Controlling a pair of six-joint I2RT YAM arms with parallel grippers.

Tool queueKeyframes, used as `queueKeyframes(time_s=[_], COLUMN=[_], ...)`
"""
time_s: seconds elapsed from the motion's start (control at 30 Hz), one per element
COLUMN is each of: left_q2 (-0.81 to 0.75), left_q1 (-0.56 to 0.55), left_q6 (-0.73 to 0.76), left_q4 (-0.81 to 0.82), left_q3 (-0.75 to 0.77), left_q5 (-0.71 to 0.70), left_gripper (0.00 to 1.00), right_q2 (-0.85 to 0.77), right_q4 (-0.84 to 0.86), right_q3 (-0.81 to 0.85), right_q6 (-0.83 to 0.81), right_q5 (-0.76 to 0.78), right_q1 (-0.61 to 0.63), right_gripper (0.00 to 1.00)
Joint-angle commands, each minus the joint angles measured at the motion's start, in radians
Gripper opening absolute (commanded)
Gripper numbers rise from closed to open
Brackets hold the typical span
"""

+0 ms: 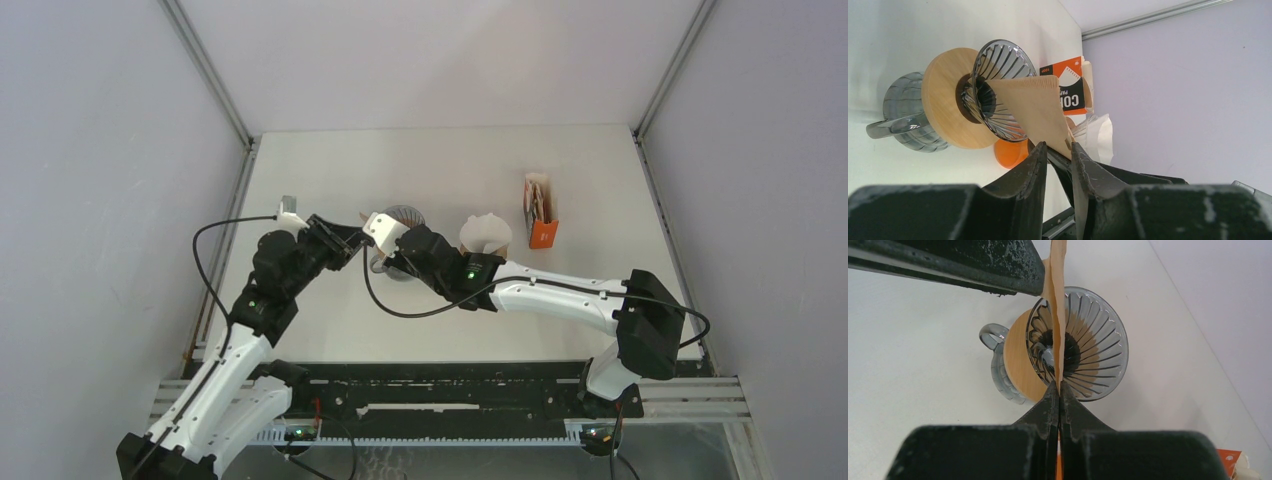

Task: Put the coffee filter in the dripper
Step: Place the coffee filter in the coffee dripper.

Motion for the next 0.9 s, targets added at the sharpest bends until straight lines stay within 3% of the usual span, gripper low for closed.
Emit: queueKeyframes(time_s=[0.0, 0.87], left_q2=[0.003, 0.004], left_q1=[0.005, 0.005], left_q6=[0.004, -0.013], left_q4=[0.026, 0.053], left_q3=[0.017, 0.037], left_q5=[-0.004, -0.007], left_gripper=[0.29, 0.28], right_q2=[0.002, 0.007], right_q4=[0.033, 0.035], right_q3=[0.016, 0.016], right_q6=[0.014, 0.006], right_q5=[0.011, 0.012], right_q1=[0.002, 0.007], right_gripper=[0.0, 0.0])
